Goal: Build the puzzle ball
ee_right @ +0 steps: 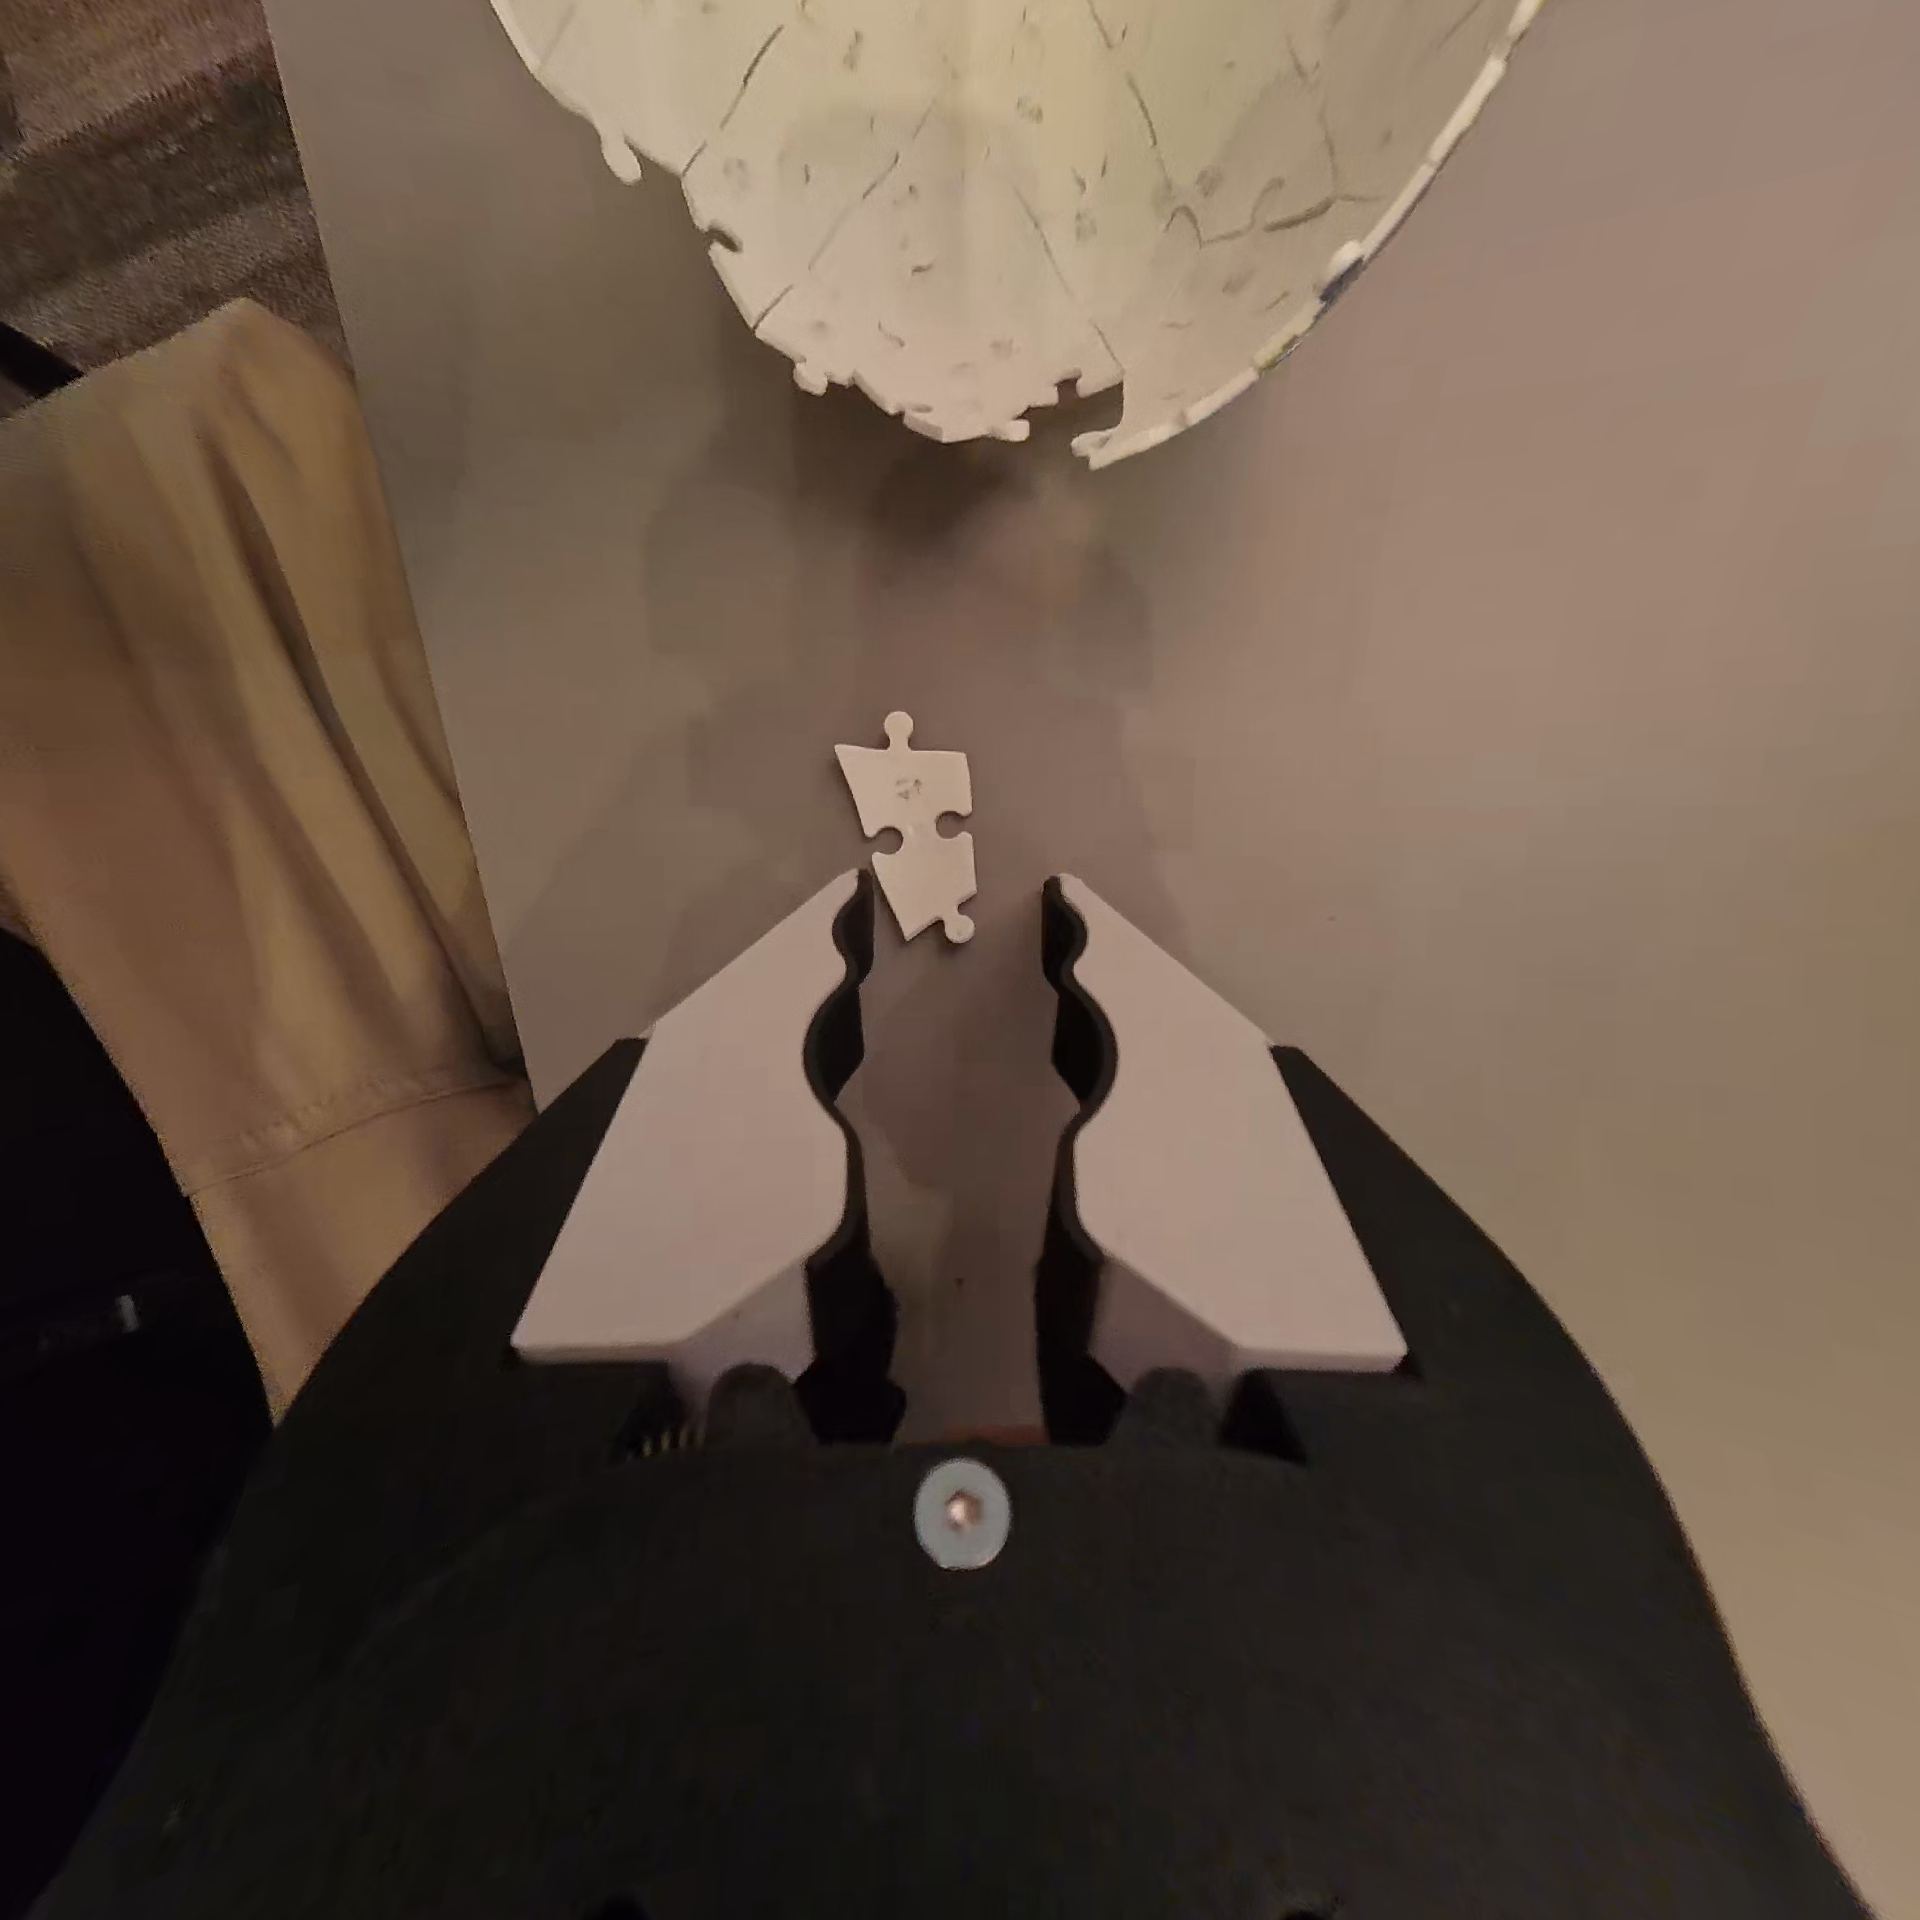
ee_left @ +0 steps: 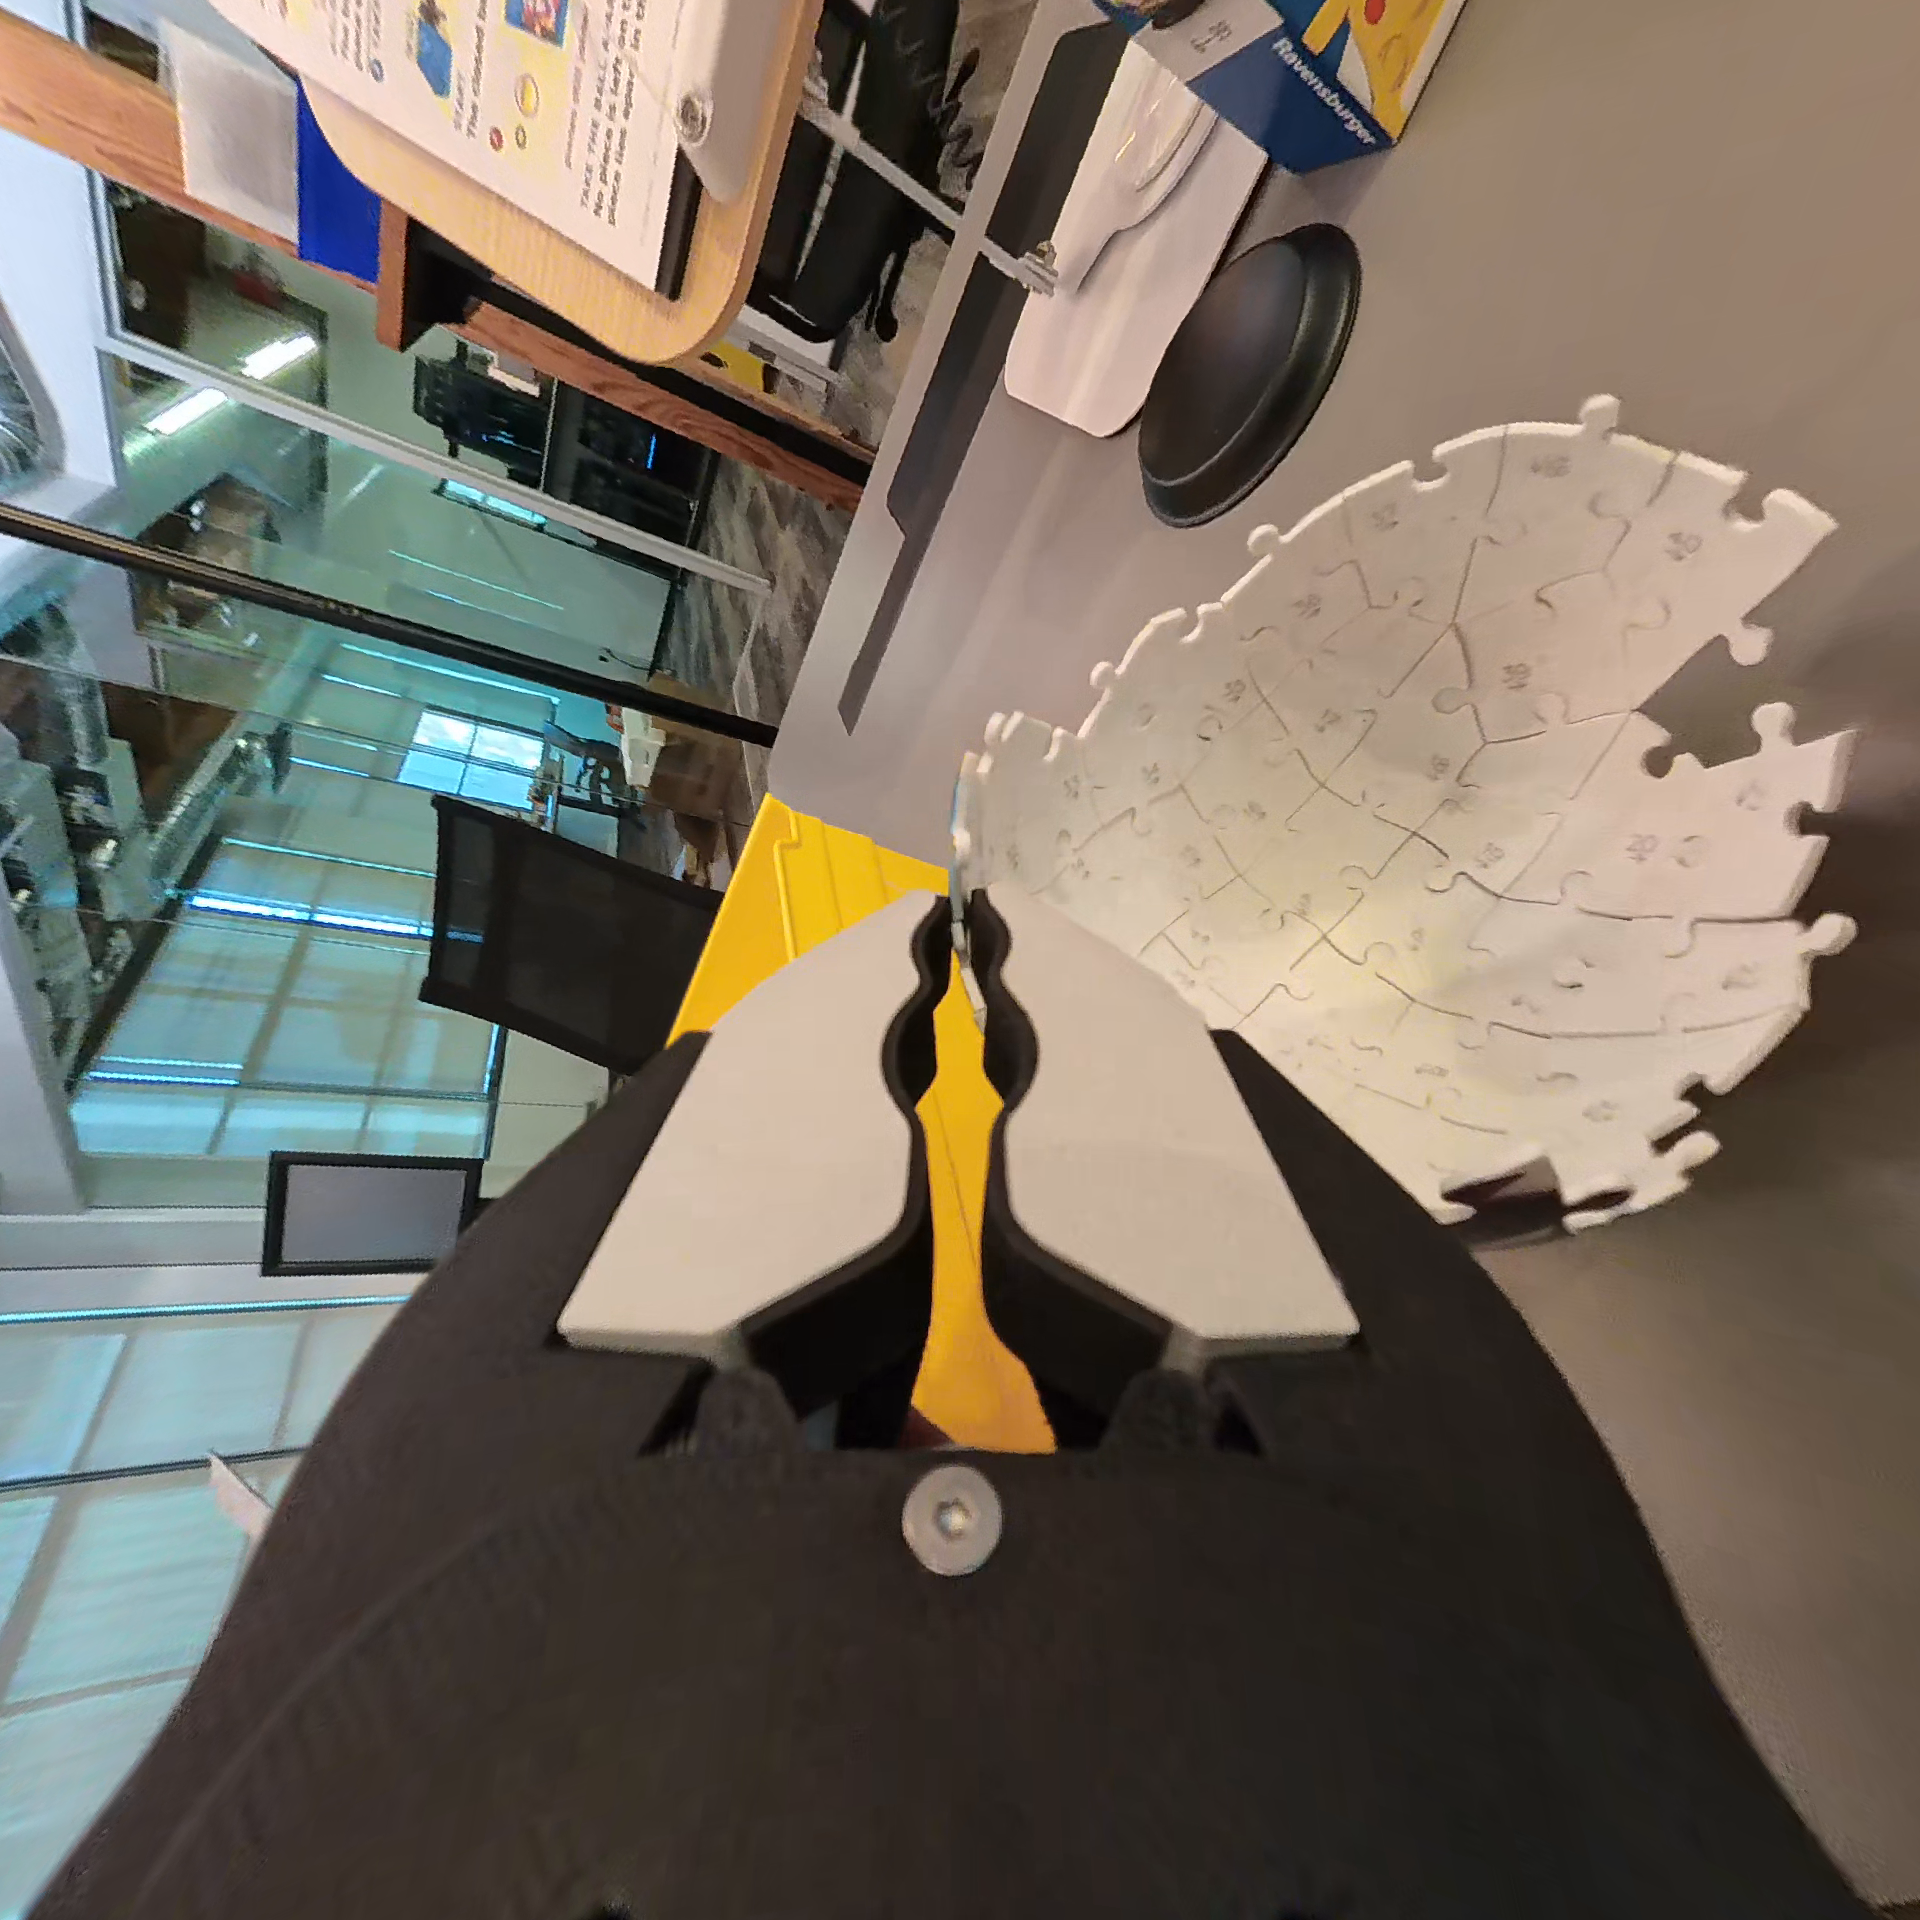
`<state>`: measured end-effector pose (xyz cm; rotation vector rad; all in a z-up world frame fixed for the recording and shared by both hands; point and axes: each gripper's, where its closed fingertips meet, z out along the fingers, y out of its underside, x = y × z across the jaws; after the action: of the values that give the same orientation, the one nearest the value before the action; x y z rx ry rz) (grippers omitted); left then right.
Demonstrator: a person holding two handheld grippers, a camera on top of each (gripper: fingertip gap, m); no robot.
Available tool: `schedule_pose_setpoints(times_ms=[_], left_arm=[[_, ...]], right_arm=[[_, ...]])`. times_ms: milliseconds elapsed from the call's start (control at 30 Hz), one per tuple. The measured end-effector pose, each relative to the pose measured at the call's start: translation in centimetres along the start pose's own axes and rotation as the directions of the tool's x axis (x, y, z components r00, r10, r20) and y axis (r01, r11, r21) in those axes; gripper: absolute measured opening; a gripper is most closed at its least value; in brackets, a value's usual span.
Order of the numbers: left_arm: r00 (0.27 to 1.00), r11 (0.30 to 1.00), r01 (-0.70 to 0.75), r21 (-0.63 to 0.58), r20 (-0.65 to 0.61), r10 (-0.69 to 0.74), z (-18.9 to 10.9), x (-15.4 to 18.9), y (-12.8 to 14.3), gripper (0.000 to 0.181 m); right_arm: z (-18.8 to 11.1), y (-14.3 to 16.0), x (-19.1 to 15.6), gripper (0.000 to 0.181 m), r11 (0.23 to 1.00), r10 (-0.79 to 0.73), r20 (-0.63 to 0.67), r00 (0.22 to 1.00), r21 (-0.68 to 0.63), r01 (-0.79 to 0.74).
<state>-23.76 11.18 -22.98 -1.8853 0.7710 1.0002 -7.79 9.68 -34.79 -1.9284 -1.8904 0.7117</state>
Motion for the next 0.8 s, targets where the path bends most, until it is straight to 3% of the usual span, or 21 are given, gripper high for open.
schedule_pose_setpoints(times_ms=[367,800], left_arm=[[0.995,0.995,-0.094,0.037,0.023,0.094,-0.8,0.4,-0.2,0.003],[0.992,0.99,-0.128,0.055,0.029,0.126,-1.0,1.1,-0.9,0.003]], right_arm=[[0.5,-0.3,-0.2,0.017,0.998,-0.054,-0.048,0.997,0.012,0.055],[0.3,-1.1,-0.1,0.002,0.997,-0.017,-0.062,0.998,0.068,0.021]])
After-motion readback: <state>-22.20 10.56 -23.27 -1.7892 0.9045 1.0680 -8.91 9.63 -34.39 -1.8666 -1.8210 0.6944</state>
